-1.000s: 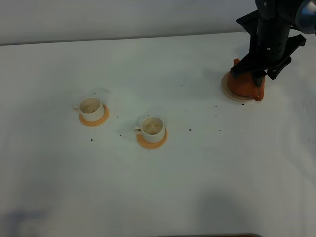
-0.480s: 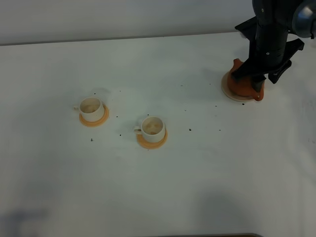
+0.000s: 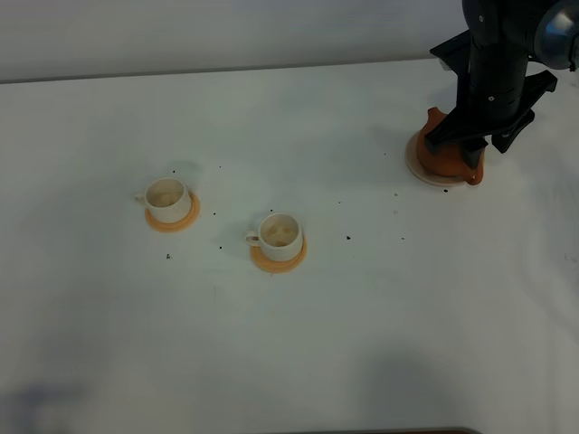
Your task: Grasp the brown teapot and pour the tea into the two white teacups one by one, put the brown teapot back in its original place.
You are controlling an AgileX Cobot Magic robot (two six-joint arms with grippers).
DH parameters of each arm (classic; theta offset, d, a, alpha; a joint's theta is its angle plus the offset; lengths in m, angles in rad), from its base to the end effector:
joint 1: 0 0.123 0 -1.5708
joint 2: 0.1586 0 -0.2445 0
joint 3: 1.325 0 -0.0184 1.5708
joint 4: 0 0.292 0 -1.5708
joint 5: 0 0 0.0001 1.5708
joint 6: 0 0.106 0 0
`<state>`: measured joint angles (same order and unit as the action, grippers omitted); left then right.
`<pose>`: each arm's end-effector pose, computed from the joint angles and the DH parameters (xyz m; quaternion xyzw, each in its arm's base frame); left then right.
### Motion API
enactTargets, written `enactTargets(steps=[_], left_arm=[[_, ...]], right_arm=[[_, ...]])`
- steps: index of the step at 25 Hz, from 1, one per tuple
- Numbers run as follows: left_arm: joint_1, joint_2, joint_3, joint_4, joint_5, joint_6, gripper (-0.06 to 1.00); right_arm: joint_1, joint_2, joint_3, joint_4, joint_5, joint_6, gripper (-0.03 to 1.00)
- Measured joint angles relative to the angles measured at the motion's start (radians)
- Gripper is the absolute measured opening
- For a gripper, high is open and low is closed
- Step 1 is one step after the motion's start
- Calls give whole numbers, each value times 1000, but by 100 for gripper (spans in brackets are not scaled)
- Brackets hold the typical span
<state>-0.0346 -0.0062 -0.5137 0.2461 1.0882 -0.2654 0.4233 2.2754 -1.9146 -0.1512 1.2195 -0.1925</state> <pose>0.0807 0.0201 0.2950 -0.1053 0.8422 0.0443 0.5269 0.4441 0.1836 0.1161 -0.3241 0.9425 -0.0669 0.0467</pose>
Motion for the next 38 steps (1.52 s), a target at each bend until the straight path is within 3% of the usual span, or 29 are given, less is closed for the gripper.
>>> enactTargets(steps=[38], left_arm=[[0, 0, 0, 0, 0, 0, 55]], right_arm=[[0, 15, 0, 26, -20, -3, 39]])
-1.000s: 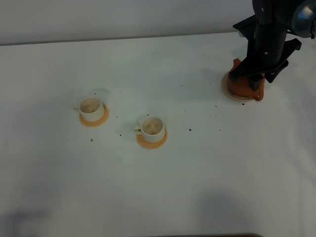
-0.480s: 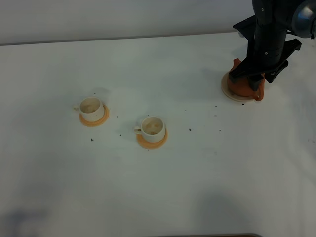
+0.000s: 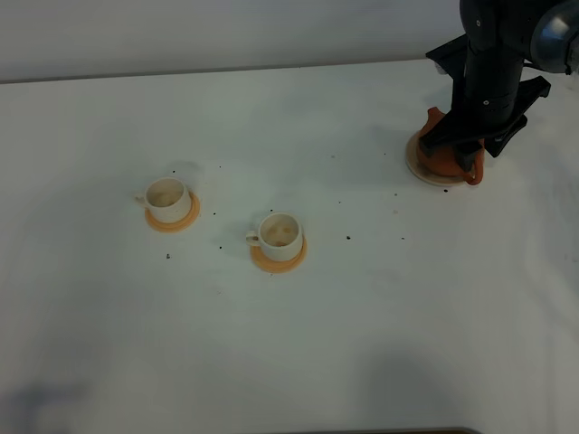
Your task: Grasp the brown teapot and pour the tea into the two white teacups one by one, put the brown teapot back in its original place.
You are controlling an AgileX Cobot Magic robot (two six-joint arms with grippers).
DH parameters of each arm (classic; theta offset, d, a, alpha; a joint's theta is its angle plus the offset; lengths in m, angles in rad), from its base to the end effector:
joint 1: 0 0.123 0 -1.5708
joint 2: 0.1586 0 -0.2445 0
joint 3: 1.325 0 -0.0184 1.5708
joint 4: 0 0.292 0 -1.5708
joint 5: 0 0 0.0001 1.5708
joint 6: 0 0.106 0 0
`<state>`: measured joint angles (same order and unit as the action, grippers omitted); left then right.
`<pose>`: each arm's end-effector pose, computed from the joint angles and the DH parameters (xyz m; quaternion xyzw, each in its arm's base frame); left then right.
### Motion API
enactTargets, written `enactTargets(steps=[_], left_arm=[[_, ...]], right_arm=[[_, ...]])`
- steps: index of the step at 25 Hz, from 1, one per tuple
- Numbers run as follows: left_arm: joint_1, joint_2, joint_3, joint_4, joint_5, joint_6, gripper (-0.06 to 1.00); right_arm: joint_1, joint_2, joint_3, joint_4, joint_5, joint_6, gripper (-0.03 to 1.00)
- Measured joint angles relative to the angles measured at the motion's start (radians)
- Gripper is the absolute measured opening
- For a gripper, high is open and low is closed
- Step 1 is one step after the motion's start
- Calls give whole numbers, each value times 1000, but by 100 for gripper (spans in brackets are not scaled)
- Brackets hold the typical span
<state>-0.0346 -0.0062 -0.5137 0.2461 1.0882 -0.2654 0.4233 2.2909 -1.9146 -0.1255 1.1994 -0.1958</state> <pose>0.0807 0.0201 0.2950 -0.1053 0.8422 0.0443 0.5269 0.4447 0.1868 0.1085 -0.3231 0.9436 -0.0543 0.0475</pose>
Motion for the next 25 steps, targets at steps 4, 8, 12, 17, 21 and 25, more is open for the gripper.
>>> enactTargets(steps=[4, 8, 12, 17, 21, 25], left_arm=[[0, 0, 0, 0, 0, 0, 55], [0, 0, 0, 0, 0, 0, 55], [0, 0, 0, 0, 0, 0, 55], [0, 0, 0, 0, 0, 0, 55], [0, 0, 0, 0, 0, 0, 55], [0, 0, 0, 0, 0, 0, 55]], right_arm=[[0, 0, 0, 0, 0, -1, 35], [0, 0, 0, 0, -2, -7, 27], [0, 0, 0, -2, -4, -9, 18], [0, 0, 0, -8, -5, -21, 10], [0, 0, 0, -9, -5, -37, 10], [0, 0, 0, -10, -3, -44, 10]])
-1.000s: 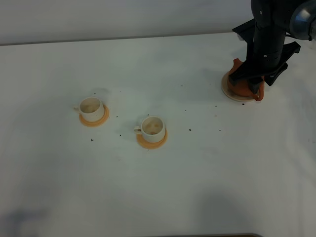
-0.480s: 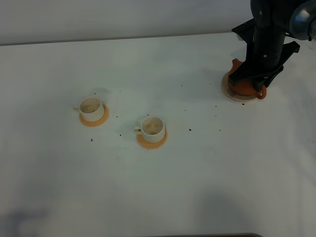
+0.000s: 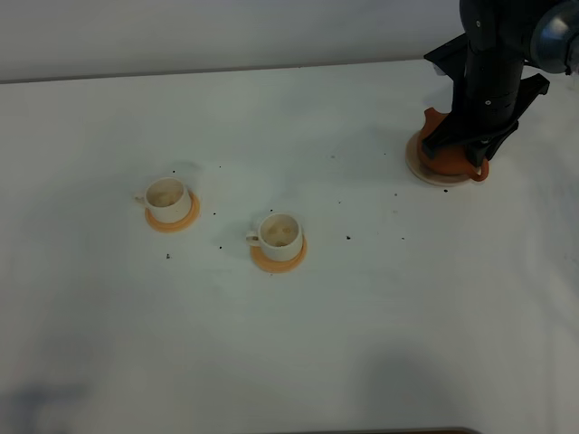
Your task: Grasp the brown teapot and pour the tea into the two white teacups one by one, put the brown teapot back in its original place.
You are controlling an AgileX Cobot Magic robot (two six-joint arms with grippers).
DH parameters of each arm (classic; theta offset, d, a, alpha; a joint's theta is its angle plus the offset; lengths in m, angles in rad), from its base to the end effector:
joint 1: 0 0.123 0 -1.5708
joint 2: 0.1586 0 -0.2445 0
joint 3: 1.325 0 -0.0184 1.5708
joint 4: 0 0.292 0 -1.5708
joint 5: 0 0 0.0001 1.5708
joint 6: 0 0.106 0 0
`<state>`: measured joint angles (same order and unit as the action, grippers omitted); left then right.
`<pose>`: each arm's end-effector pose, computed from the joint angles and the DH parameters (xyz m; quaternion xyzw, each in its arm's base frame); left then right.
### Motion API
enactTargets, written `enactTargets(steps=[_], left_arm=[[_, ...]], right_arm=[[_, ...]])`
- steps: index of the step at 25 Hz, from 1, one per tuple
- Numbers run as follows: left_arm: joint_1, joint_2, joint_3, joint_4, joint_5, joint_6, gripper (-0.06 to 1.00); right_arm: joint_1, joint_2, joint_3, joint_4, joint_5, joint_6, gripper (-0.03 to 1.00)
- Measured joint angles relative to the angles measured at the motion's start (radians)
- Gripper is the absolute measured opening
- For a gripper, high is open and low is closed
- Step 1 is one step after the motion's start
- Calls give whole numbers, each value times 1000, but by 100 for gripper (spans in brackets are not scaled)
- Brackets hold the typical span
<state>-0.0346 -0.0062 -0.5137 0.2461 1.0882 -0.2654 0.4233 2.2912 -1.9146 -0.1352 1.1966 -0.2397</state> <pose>0.0807 0.0201 0.2950 -0.1053 0.8422 0.0443 0.5269 0.4454 0.1861 0.1085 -0.3452 0.9354 -0.0597 0.0480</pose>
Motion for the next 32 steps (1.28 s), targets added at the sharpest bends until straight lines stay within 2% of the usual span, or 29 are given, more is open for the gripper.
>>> enactTargets(steps=[32], left_arm=[[0, 0, 0, 0, 0, 0, 55]], right_arm=[[0, -38, 0, 19, -18, -1, 10]])
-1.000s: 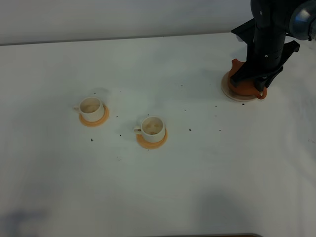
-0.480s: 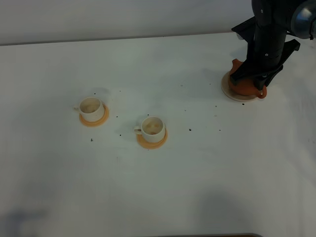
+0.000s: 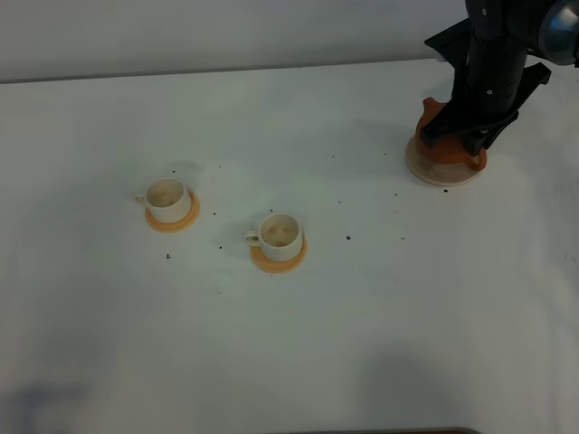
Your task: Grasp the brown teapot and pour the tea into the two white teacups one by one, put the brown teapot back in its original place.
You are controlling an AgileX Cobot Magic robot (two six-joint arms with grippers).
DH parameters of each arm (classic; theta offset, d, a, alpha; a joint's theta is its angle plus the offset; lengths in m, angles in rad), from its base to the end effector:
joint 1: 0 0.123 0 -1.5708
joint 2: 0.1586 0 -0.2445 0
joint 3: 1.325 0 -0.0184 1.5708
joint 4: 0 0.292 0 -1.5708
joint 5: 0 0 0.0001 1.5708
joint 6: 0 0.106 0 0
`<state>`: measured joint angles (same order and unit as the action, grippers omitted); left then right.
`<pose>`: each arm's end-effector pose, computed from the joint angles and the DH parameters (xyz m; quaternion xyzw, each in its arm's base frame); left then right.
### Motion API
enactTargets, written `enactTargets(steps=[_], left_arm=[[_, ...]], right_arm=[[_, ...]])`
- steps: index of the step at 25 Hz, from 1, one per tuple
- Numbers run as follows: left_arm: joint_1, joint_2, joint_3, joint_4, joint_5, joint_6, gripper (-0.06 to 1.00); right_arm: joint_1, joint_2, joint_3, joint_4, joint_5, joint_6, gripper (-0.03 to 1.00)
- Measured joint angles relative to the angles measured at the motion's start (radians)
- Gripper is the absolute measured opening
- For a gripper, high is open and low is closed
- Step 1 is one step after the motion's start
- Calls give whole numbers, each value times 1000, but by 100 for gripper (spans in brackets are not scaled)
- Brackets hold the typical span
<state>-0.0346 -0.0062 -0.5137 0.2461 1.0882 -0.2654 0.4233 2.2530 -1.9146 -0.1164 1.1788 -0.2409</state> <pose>0.0807 0.0201 0.2950 -0.1053 0.8422 0.0443 0.5269 0.4465 0.1887 0.1270 -0.3421 0.9354 -0.0486 0.0750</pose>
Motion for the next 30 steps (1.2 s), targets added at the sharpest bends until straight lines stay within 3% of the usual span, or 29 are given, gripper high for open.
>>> enactTargets(steps=[10, 17, 30], left_arm=[[0, 0, 0, 0, 0, 0, 55], [0, 0, 0, 0, 0, 0, 55], [0, 0, 0, 0, 0, 0, 55]], right_arm=[[19, -40, 0, 58, -20, -62, 10], [135, -45, 0, 32, -37, -78, 10], [322, -44, -6, 2, -156, -67, 9]])
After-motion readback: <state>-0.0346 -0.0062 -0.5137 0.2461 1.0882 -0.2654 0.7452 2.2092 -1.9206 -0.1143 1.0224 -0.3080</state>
